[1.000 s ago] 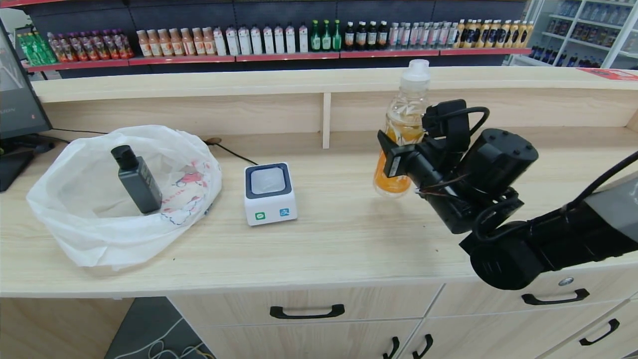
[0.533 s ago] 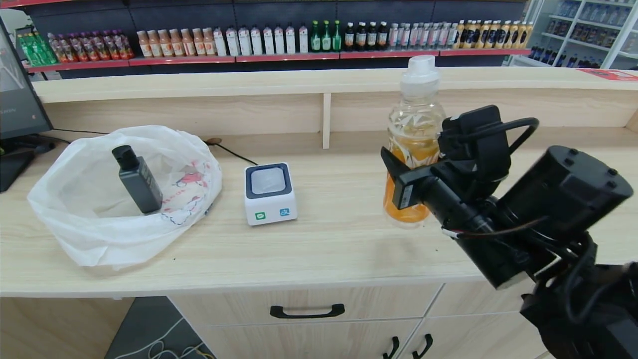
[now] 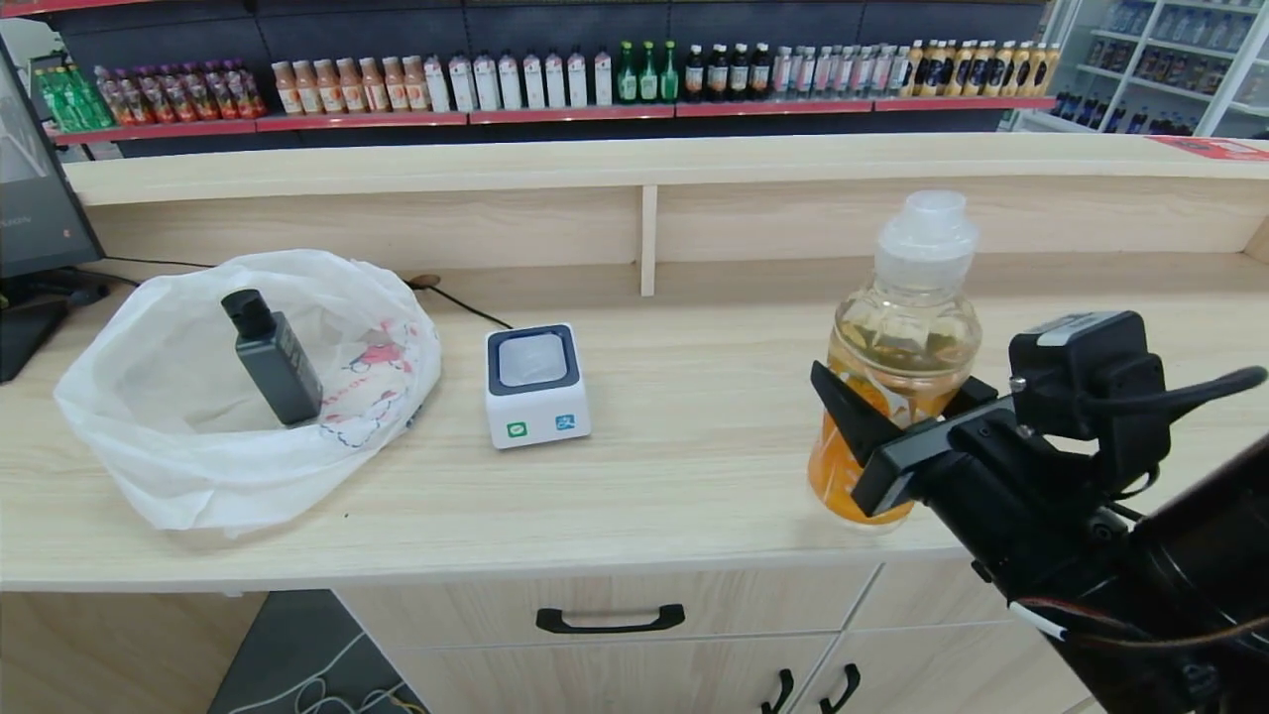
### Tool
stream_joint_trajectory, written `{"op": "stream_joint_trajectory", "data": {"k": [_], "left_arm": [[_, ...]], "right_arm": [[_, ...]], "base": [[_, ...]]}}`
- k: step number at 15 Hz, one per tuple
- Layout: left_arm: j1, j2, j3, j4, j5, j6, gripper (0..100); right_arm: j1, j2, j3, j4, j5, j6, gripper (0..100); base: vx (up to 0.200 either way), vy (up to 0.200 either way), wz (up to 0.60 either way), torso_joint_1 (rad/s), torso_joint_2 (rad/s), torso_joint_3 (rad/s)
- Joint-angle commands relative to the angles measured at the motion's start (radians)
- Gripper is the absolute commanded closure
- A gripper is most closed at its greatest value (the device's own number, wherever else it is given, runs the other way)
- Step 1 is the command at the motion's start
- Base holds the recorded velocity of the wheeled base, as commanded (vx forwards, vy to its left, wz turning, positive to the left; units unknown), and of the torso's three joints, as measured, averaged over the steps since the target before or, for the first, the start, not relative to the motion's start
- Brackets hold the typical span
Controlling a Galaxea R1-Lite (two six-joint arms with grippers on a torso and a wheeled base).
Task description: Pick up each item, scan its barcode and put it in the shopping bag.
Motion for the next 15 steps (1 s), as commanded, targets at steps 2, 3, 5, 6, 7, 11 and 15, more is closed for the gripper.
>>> {"op": "stream_joint_trajectory", "data": {"k": [2,3,5,6,7,11,15], "left_arm": [[0.0,0.0,0.0,0.0,0.001,0.0,0],[0.0,0.0,0.0,0.0,0.001,0.0,0],[0.0,0.0,0.0,0.0,0.001,0.0,0],[0.0,0.0,0.0,0.0,0.001,0.0,0],[0.0,0.0,0.0,0.0,0.001,0.0,0],[0.0,0.0,0.0,0.0,0.001,0.0,0],[0.0,0.0,0.0,0.0,0.001,0.0,0]], "right_arm": [[0.009,-0.033,0.031,-0.003,0.047,0.002,100],[0.011,-0.038,0.046,-0.003,0.069,0.002,100],[0.031,-0.044,0.067,-0.003,0.115,-0.013,100],[0.054,-0.044,0.064,-0.003,0.124,-0.039,100],[0.1,-0.045,0.046,-0.003,0.126,-0.071,100],[0.195,-0.021,0.038,-0.003,0.133,-0.182,100],[0.207,-0.007,0.027,-0.003,0.182,-0.366,100]], "base": [[0.0,0.0,0.0,0.0,0.0,0.0],[0.0,0.0,0.0,0.0,0.0,0.0],[0.0,0.0,0.0,0.0,0.0,0.0],[0.0,0.0,0.0,0.0,0.0,0.0],[0.0,0.0,0.0,0.0,0.0,0.0],[0.0,0.0,0.0,0.0,0.0,0.0],[0.0,0.0,0.0,0.0,0.0,0.0]]}}
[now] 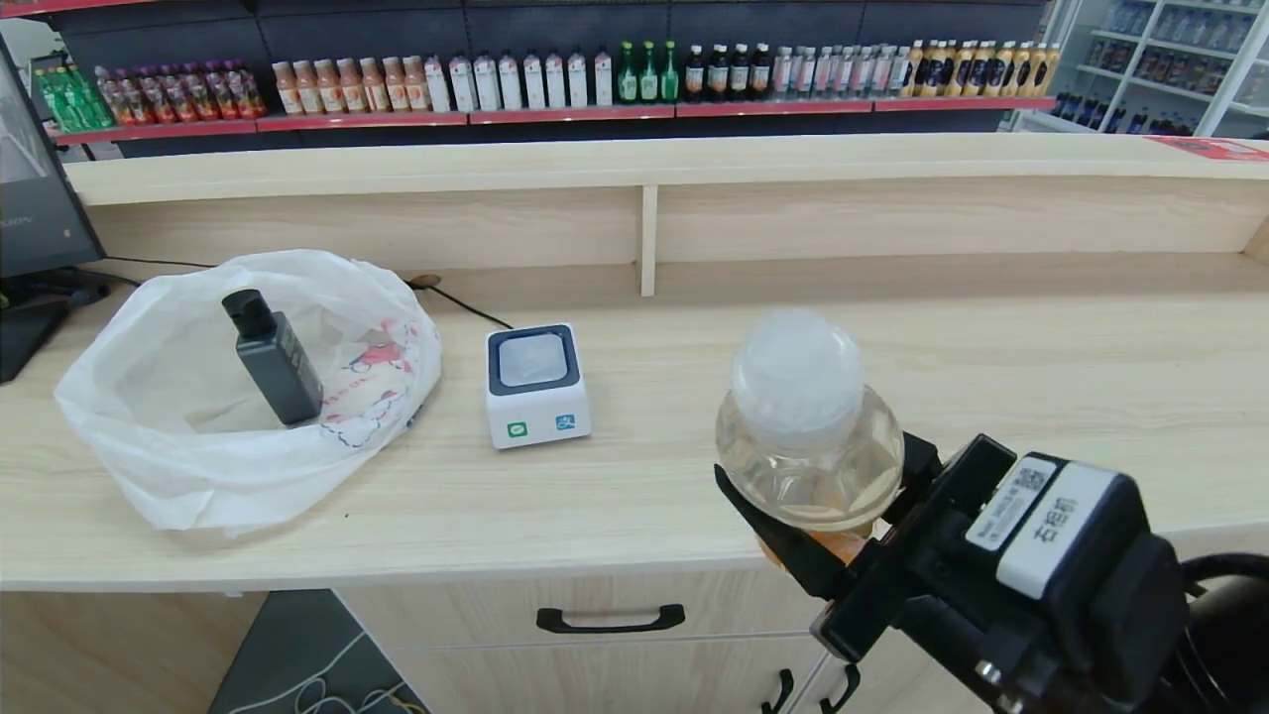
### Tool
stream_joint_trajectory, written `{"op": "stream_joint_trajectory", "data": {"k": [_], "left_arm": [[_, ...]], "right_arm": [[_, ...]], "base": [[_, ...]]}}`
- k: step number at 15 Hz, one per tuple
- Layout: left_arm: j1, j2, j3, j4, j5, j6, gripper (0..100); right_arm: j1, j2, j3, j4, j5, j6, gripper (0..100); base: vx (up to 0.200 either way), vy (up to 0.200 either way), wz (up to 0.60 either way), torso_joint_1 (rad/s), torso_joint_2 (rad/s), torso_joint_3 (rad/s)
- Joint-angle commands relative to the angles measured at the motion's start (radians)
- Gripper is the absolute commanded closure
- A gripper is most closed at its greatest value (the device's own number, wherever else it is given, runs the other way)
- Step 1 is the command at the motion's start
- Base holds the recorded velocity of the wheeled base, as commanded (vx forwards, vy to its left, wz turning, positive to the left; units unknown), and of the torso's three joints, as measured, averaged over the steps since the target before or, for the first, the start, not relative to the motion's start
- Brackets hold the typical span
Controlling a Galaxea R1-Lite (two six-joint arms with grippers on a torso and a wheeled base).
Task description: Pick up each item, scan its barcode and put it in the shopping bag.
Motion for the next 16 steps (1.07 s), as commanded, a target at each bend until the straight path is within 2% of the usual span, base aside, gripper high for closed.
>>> {"op": "stream_joint_trajectory", "data": {"k": [1,2,5,6,10,16], "left_arm": [[0.0,0.0,0.0,0.0,0.001,0.0,0],[0.0,0.0,0.0,0.0,0.001,0.0,0],[0.0,0.0,0.0,0.0,0.001,0.0,0],[0.0,0.0,0.0,0.0,0.001,0.0,0],[0.0,0.0,0.0,0.0,0.001,0.0,0],[0.0,0.0,0.0,0.0,0.001,0.0,0]], "right_arm": [[0.013,0.01,-0.011,-0.002,0.011,-0.073,100],[0.065,0.015,-0.037,-0.002,0.012,-0.193,100],[0.223,0.061,-0.125,-0.002,-0.029,-0.389,100],[0.246,0.09,-0.137,-0.002,-0.024,-0.436,100],[0.246,0.098,-0.125,-0.002,-0.008,-0.565,100],[0.251,0.148,-0.102,-0.002,0.019,-0.668,100]], "base": [[0.0,0.0,0.0,0.0,0.0,0.0],[0.0,0.0,0.0,0.0,0.0,0.0],[0.0,0.0,0.0,0.0,0.0,0.0],[0.0,0.0,0.0,0.0,0.0,0.0],[0.0,0.0,0.0,0.0,0.0,0.0],[0.0,0.0,0.0,0.0,0.0,0.0]]}}
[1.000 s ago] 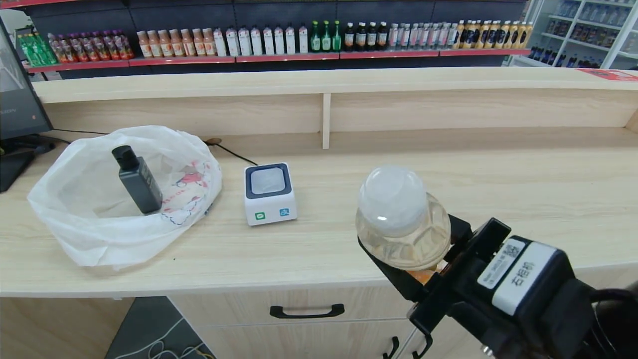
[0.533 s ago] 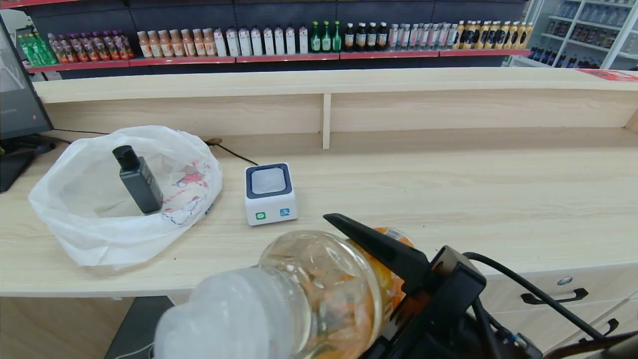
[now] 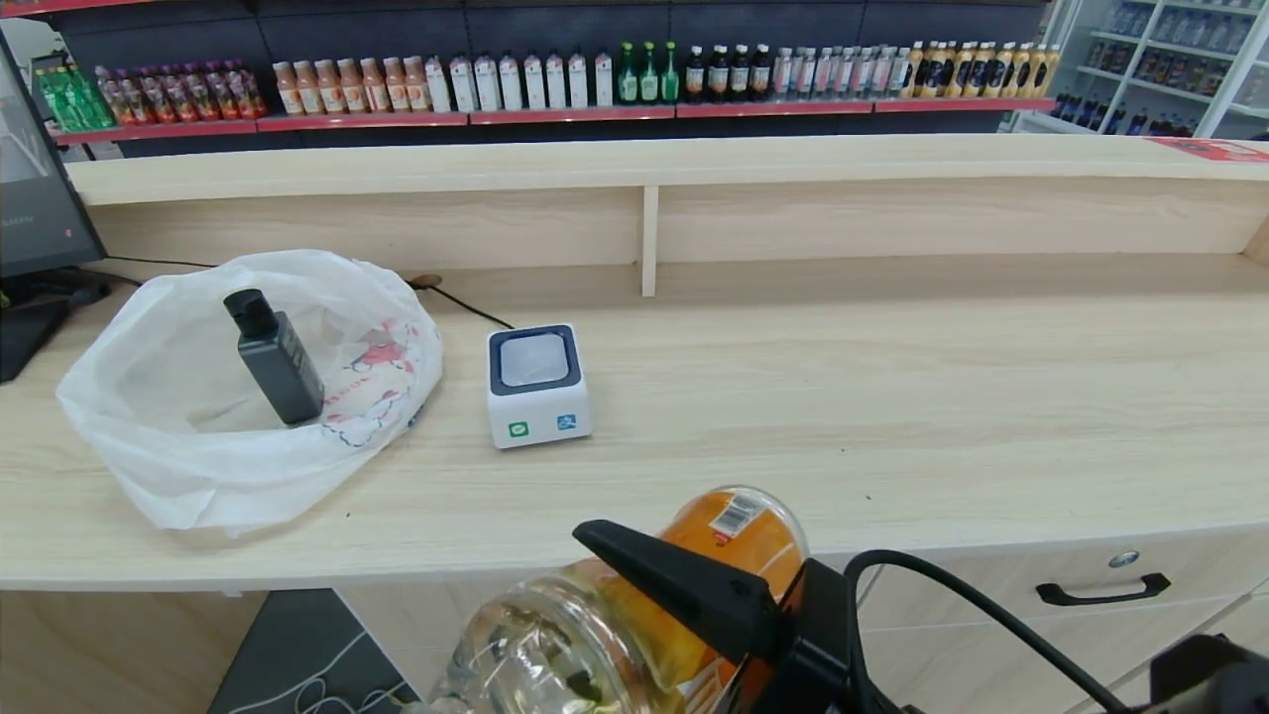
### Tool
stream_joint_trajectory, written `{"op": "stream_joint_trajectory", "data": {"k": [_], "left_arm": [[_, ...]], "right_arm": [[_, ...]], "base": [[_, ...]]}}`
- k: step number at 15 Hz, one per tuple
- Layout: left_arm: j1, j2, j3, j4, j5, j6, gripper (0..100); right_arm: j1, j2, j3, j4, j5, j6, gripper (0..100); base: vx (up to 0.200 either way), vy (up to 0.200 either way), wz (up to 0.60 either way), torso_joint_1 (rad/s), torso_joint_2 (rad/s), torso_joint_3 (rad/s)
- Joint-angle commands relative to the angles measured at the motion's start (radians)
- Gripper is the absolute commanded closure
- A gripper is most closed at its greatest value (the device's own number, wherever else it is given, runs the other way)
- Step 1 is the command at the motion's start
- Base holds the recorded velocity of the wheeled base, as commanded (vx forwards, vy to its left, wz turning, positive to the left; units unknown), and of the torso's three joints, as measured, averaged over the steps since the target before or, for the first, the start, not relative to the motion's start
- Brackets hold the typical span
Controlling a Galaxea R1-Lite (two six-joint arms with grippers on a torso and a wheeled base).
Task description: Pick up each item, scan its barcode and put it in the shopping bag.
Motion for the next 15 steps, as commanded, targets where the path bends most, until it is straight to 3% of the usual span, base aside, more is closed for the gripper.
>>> {"op": "stream_joint_trajectory", "data": {"k": [1,4,9,11,15], "left_arm": [[0.001,0.0,0.0,0.0,0.0,0.0,0],[0.001,0.0,0.0,0.0,0.0,0.0,0],[0.001,0.0,0.0,0.0,0.0,0.0,0],[0.001,0.0,0.0,0.0,0.0,0.0,0],[0.001,0.0,0.0,0.0,0.0,0.0,0]], "right_arm": [[0.004,-0.014,-0.01,-0.003,0.001,-0.026,100],[0.03,-0.034,-0.024,-0.003,0.016,-0.054,100],[0.033,-0.075,-0.026,-0.003,0.157,-0.063,100],[0.05,-0.149,0.014,-0.003,0.127,-0.128,100],[0.179,-0.192,0.097,-0.003,0.004,-0.191,100]], "base": [[0.0,0.0,0.0,0.0,0.0,0.0],[0.0,0.0,0.0,0.0,0.0,0.0],[0.0,0.0,0.0,0.0,0.0,0.0],[0.0,0.0,0.0,0.0,0.0,0.0],[0.0,0.0,0.0,0.0,0.0,0.0]]}}
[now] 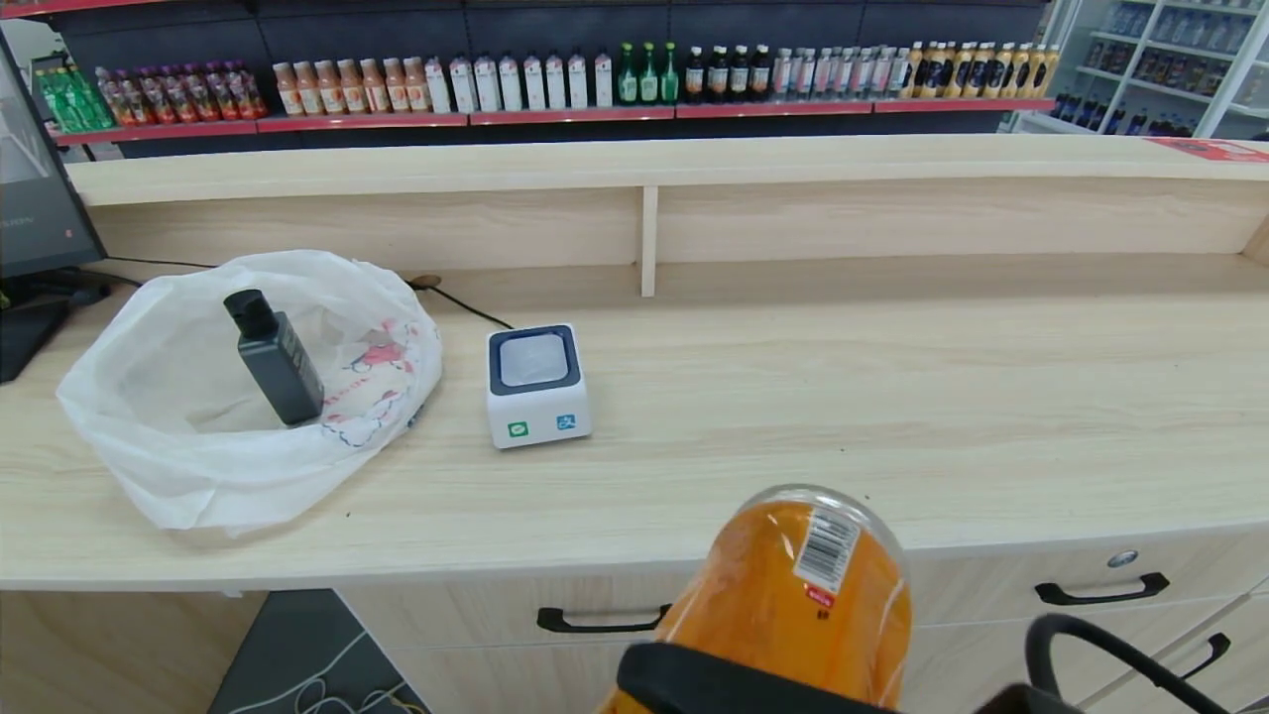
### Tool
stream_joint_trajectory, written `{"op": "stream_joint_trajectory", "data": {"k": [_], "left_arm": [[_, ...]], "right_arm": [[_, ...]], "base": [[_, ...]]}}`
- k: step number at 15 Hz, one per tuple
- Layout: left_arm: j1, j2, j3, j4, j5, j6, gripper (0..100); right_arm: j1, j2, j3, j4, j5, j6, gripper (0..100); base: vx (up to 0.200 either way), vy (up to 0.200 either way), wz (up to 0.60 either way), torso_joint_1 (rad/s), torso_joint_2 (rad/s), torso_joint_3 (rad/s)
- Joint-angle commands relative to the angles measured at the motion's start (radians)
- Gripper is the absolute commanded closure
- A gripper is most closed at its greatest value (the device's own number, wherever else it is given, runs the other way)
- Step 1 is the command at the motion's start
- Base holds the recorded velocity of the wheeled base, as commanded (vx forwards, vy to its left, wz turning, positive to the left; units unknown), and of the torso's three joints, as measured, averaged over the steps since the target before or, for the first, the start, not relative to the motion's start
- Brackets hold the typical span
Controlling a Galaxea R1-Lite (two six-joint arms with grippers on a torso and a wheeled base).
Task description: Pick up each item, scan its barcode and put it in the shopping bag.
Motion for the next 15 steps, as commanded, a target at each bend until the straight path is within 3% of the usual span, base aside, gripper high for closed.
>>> {"op": "stream_joint_trajectory", "data": {"k": [1,15], "left_arm": [[0.001,0.0,0.0,0.0,0.0,-0.001,0],[0.001,0.0,0.0,0.0,0.0,-0.001,0]], "right_arm": [[0.046,-0.023,0.012,-0.002,-0.014,-0.015,100],[0.011,-0.006,0.049,-0.002,-0.017,0.001,100]], "base": [[0.0,0.0,0.0,0.0,0.0,0.0],[0.0,0.0,0.0,0.0,0.0,0.0]]}}
